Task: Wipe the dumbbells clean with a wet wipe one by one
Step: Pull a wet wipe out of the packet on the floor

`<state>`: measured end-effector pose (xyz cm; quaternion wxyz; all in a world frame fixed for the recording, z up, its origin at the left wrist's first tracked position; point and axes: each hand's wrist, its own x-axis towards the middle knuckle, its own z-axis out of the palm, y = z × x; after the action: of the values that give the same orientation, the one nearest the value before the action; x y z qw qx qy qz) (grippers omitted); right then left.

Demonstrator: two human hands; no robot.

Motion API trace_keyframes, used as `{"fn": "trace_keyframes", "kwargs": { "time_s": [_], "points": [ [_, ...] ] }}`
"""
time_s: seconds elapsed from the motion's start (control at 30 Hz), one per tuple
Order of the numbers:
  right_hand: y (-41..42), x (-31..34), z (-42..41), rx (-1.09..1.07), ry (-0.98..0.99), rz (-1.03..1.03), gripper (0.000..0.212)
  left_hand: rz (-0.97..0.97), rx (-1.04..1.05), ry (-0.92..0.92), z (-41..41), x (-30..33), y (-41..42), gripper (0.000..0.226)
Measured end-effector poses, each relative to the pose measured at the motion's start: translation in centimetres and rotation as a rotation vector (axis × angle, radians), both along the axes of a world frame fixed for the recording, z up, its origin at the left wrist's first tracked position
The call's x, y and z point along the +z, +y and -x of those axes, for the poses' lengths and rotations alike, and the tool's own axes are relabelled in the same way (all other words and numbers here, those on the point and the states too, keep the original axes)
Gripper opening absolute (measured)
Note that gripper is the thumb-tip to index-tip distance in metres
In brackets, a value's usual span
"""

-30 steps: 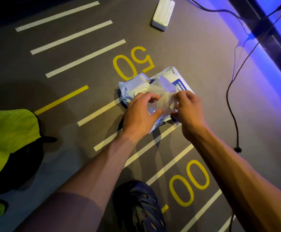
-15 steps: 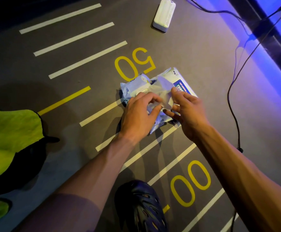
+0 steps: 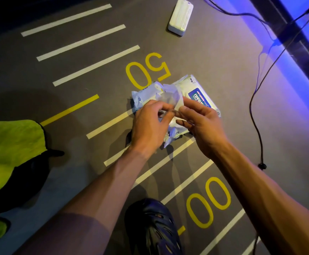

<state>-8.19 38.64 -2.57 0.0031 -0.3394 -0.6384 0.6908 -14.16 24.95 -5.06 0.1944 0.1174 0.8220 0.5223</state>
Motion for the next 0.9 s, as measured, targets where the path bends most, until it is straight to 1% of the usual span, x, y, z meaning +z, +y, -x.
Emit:
{"fn": "trace_keyframes", "kwargs": {
  "time_s": [0.07, 0.17, 0.23, 0.33, 0.4, 0.47, 0.57, 0.63, 0.7, 0.8, 0.9],
  "points": [
    [0.3, -0.2, -0.1, -0.007, 0.003, -0.082, 0.021, -0.027, 0.01, -0.052, 0.3, 0.2, -0.3, 0.004],
    [0.5, -0.2, 0.0, -0.044, 0.001, -0.151, 0.014, -0.065, 0.064, -0.129, 0.8, 0.4, -0.6, 0.017],
    [0.3, 0.0, 0.1, -0.035, 0.014, -0.158, 0.011, -0.05, 0.053, -0.129, 0.9, 0.8, -0.6, 0.023],
    [-0.2, 0.2, 0.1, 0.043, 0.044, -0.183, 0.013, -0.03, -0.009, -0.115, 0.8, 1.1, -0.6, 0.03],
    [-0.4, 0.1, 0.2, 0.031, 0.038, -0.217, 0.012, -0.076, -0.036, -0.157, 0.6, 1.1, -0.8, 0.03],
    [-0.2, -0.2, 0.3, -0.026, 0.015, -0.212, 0.012, -0.137, -0.029, -0.237, 0.4, 0.7, -1.0, 0.027],
    [0.5, -0.8, 0.0, -0.08, -0.014, -0.205, 0.016, -0.179, 0.114, -0.304, 0.6, -0.2, -1.6, 0.027],
    [0.8, -1.1, -0.4, -0.103, -0.028, -0.238, 0.016, -0.195, 0.249, -0.313, 1.1, -0.6, -1.9, 0.029],
    [0.9, -1.4, -0.7, -0.106, -0.039, -0.298, 0.018, -0.252, 0.358, -0.327, 1.6, -0.2, -2.0, 0.027],
    [1.1, -2.0, -1.3, -0.07, -0.094, -0.443, 0.022, -0.334, 0.411, -0.276, 2.0, 0.7, -1.7, 0.024],
    [0.9, -2.4, -1.8, -0.04, -0.173, -0.494, 0.024, -0.406, 0.424, -0.207, 2.4, 2.0, -1.5, 0.025]
  ]
}}
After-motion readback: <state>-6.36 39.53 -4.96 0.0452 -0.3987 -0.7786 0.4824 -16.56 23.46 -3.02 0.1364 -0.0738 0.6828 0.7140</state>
